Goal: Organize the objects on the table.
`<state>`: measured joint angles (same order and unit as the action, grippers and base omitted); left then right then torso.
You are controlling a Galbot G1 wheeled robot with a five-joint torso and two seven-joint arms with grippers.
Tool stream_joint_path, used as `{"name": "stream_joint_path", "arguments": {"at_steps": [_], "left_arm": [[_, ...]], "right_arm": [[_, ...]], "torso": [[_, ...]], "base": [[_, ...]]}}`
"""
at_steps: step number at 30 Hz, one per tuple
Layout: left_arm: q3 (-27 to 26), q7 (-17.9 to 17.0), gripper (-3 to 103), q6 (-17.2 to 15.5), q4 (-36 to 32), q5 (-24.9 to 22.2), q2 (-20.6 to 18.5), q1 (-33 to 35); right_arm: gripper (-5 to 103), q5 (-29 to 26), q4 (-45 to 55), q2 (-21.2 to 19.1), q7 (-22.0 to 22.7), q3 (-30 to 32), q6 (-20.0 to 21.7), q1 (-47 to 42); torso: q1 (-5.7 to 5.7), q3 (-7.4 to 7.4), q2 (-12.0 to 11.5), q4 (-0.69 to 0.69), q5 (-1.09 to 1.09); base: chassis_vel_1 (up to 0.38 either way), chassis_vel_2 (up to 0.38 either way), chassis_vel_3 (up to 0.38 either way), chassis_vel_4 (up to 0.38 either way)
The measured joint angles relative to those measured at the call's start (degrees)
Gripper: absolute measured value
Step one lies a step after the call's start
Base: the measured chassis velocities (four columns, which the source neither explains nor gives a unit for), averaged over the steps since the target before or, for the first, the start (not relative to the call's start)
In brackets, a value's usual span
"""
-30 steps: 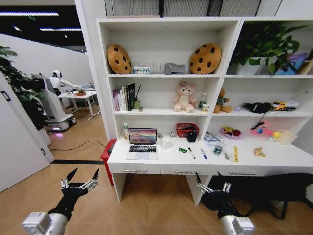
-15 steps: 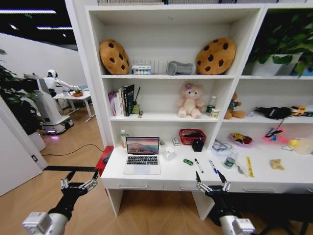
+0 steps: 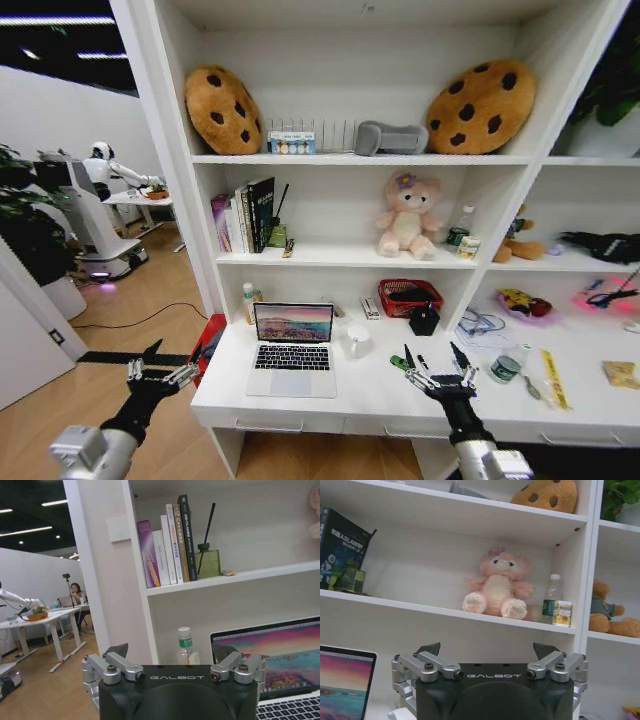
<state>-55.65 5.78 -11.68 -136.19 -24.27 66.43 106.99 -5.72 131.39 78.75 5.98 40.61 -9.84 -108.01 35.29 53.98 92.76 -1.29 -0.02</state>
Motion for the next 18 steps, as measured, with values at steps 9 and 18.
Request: {"name": "stream_joint_path", "arguments": {"at_steps": [9, 18], "left_arm": [[1.2, 0.9, 72, 1.1, 13.5, -4.6, -19.0, -9.4], [10.9, 4.2, 38, 4.0, 25.9, -5.5, -34.8, -25.4]], "right_arm": [[100, -1.7, -3.5, -0.3, 2.3, 1.4, -0.6, 2.4], [100, -2.1, -5.7, -0.2, 2.8, 3.7, -1.5, 2.7]], "torso": [[0.12, 0.04, -0.1, 0.01, -0.02], [0.10, 0.03, 0.0, -0.01, 0.02]], "base": [[-0.013, 0.006, 0.009, -0.007], [-0.007, 0.003, 0.003, -0.004]]}}
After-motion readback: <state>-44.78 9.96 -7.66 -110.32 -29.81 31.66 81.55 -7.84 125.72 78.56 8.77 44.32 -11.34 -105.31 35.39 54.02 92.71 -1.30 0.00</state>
